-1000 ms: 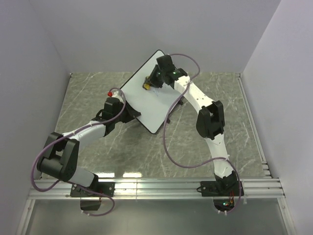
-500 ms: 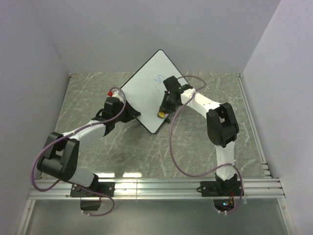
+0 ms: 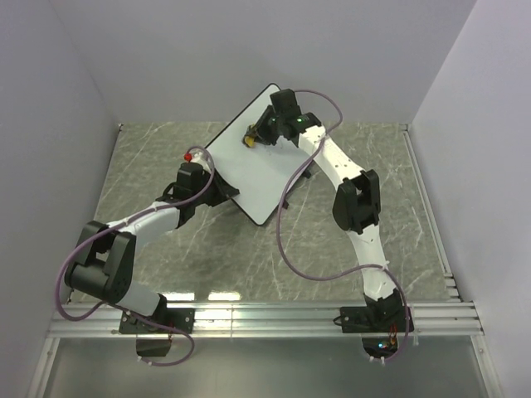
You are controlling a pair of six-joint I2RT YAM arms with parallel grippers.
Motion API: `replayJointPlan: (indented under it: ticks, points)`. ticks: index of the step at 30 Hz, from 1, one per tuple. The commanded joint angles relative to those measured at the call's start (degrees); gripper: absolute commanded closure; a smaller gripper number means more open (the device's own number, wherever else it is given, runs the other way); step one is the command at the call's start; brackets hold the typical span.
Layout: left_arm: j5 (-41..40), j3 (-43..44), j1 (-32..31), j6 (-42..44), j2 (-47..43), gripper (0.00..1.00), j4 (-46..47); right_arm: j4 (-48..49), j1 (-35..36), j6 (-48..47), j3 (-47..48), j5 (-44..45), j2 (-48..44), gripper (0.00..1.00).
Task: Erase the whiteboard
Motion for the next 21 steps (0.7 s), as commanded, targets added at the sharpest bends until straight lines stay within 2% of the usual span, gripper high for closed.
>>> replayJointPlan:
  ticks: [1,2,4,5,6,9,11,13,17,20,21]
  points:
    - [1.66,-2.81,-1.9,11.73,4.2,1.0,-21.03,-3.95,-1.47,0.82,0.69,1.57,3.45,1.0]
    - [1.66,-2.72,-1.99,11.99,4.2,1.0,-21.12,-5.8,-1.47,-2.24,-0.44,2.63,2.49,1.0]
    - [1.66,-2.46,-1.99,12.25,4.37,1.0,-21.3,-8.54,-1.55,-6.46,-8.68,6.05,-0.05,1.0]
    - [1.75,-2.37,-1.99,12.25,4.37,1.0,-21.39,-8.37,-1.64,-7.36,-12.72,7.2,-1.63,1.0]
    - [1.75,-2.28,-1.99,12.52,4.37,1.0,-21.39,-7.49,-1.73,-8.15,-21.02,9.12,-5.21,1.0]
    - [1.93,-2.11,-1.99,12.69,4.72,1.0,-21.39,-4.77,-2.26,-9.13,-33.62,10.37,-10.87,1.0]
    - [2.28,-2.19,-2.07,12.78,4.73,1.0,-21.21,-4.76,-2.35,-9.3,-35.25,11.68,-11.14,1.0]
    - [2.63,-2.1,-1.99,12.87,4.73,1.0,-20.69,-6.51,-2.52,-9.39,-31.23,11.34,-9.65,1.0]
    - [3.59,-2.02,-1.99,12.96,5.25,1.0,-20.33,-8.19,-2.7,-8.25,-15.95,10.63,-2.46,1.0]
    - [4.47,-2.1,-1.99,13.22,5.95,1.0,-20.25,-5.56,-3.84,-4.74,0.8,5.99,3.07,1.0]
    - [4.91,-1.93,-1.99,13.31,6.13,1.0,-20.33,-3.38,-4.54,-3.25,3.3,5.19,4.32,1.0]
